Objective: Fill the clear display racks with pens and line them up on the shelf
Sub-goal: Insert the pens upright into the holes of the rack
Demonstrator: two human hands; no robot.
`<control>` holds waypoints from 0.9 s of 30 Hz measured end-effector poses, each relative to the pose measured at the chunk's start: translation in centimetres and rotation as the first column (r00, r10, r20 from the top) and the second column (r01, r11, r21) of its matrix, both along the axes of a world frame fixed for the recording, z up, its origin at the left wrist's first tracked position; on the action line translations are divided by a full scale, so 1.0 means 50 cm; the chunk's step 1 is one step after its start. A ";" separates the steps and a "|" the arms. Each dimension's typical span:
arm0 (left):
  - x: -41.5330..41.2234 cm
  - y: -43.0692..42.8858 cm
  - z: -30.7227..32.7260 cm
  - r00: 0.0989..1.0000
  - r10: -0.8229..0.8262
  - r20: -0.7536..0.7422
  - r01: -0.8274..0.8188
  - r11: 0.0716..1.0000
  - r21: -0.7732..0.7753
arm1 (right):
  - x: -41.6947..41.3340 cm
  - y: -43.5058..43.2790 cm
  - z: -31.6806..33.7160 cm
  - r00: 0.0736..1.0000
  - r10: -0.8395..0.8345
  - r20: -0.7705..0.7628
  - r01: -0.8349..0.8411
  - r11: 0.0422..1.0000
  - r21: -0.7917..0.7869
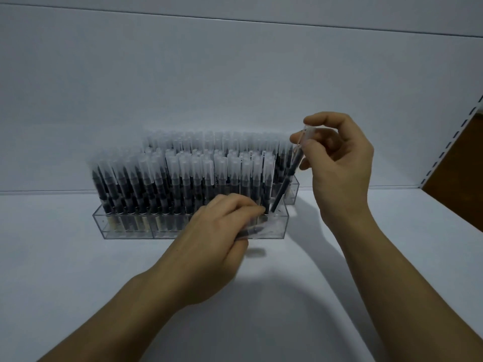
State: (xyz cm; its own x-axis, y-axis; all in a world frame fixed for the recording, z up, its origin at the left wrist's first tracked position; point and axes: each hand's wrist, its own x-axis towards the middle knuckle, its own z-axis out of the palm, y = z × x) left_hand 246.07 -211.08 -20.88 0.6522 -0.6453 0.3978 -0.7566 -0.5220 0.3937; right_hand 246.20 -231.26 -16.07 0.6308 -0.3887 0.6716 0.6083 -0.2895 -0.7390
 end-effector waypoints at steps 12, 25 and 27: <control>-0.005 -0.006 -0.010 0.994 0.026 0.104 -0.047 0.977 0.207 | 0.007 -0.007 -0.006 0.994 -0.112 0.012 0.113 0.985 -0.134; -0.007 -0.008 -0.011 0.992 0.043 0.115 -0.067 0.976 0.208 | 0.019 -0.008 -0.026 0.992 -0.022 -0.128 -0.009 0.971 -0.241; -0.007 -0.008 -0.011 0.992 0.047 0.118 -0.071 0.976 0.207 | 0.020 -0.009 -0.028 0.991 -0.030 -0.132 -0.004 0.969 -0.247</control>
State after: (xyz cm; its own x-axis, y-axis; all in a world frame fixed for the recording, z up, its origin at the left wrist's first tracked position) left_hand 245.69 -211.48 -21.42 0.6505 -0.6841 0.3299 -0.7551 -0.6291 0.1846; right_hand 247.22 -231.73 -17.47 0.7174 -0.2308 0.6573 0.5037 -0.4798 -0.7183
